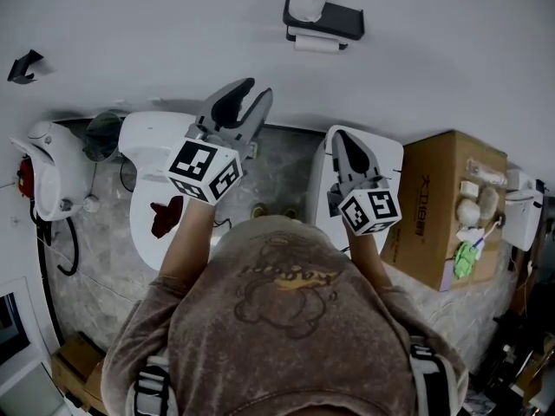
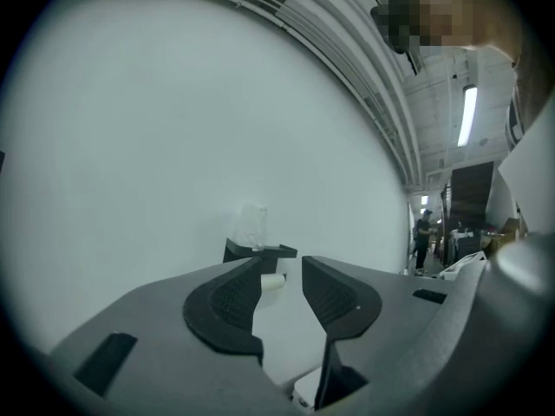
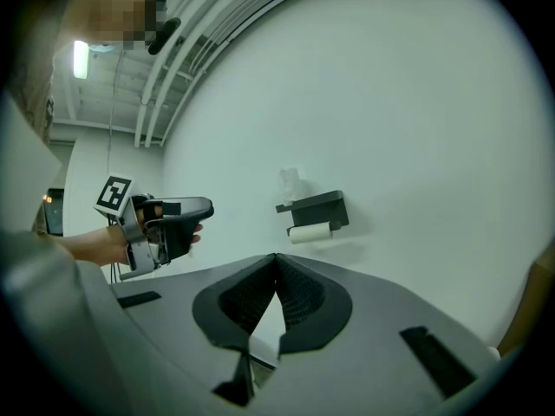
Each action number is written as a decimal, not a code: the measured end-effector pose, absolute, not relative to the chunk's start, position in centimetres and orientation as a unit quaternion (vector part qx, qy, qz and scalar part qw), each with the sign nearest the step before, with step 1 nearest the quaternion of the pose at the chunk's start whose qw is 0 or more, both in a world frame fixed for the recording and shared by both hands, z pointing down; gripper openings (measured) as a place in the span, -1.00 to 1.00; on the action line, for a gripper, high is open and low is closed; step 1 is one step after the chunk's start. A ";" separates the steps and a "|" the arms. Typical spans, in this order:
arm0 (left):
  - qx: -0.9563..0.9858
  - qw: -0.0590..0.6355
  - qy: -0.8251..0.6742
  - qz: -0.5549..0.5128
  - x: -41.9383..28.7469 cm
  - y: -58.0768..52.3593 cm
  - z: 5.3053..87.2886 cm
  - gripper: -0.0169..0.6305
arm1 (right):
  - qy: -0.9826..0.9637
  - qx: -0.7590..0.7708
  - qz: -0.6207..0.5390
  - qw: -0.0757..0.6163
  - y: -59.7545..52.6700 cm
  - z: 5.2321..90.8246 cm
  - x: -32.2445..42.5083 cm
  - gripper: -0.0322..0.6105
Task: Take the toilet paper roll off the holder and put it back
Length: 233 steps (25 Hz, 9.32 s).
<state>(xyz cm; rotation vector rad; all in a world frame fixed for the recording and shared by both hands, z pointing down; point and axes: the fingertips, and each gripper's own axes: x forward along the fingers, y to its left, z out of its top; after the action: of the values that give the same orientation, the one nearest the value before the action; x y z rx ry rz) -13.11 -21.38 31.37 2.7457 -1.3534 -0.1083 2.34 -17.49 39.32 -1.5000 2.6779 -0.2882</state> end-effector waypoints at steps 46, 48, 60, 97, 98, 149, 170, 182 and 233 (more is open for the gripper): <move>0.891 -0.041 -0.450 0.043 -5.7 -42.7 27.1 -0.06 | 0.820 -0.561 -0.106 0.030 -18.1 41.0 11.3 -0.91; 0.894 -0.047 -0.444 0.032 -5.7 -42.0 25.9 -0.06 | 0.822 -0.559 -0.106 0.029 -18.3 41.1 11.1 -0.91; 0.918 -0.045 -0.394 0.000 -5.8 -33.6 23.8 -0.06 | 0.828 -0.551 -0.102 0.031 -19.8 41.2 10.7 -0.90; 0.911 0.046 -0.409 0.008 -7.0 -22.4 40.1 -0.07 | 0.844 -0.526 -0.099 0.016 -19.6 42.3 7.6 -0.90; 0.911 0.046 -0.409 0.010 -6.9 -22.4 40.2 -0.07 | 0.844 -0.526 -0.099 0.016 -19.6 42.3 7.6 -0.91; 0.909 -0.069 -0.411 0.012 -5.9 -41.6 24.9 -0.07 | 0.824 -0.553 -0.119 0.014 -20.5 43.6 9.6 -0.91; 0.908 -0.058 -0.412 0.053 -5.8 -42.6 29.2 -0.06 | 0.822 -0.556 -0.123 0.011 -20.7 43.8 9.8 -0.91; 0.915 -0.076 -0.397 0.009 -6.6 -38.4 23.7 -0.06 | 0.831 -0.542 -0.120 0.013 -20.7 43.5 9.0 -0.91; 0.902 0.061 -0.425 0.036 -9.5 -20.6 42.8 -0.89 | 0.850 -0.520 -0.087 0.016 -18.4 43.9 8.0 -0.90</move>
<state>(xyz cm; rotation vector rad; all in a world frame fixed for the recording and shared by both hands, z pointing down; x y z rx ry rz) -9.51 -20.61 42.75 2.7304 -1.2864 0.1093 8.01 -18.35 43.92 -1.6161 2.6438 -0.2712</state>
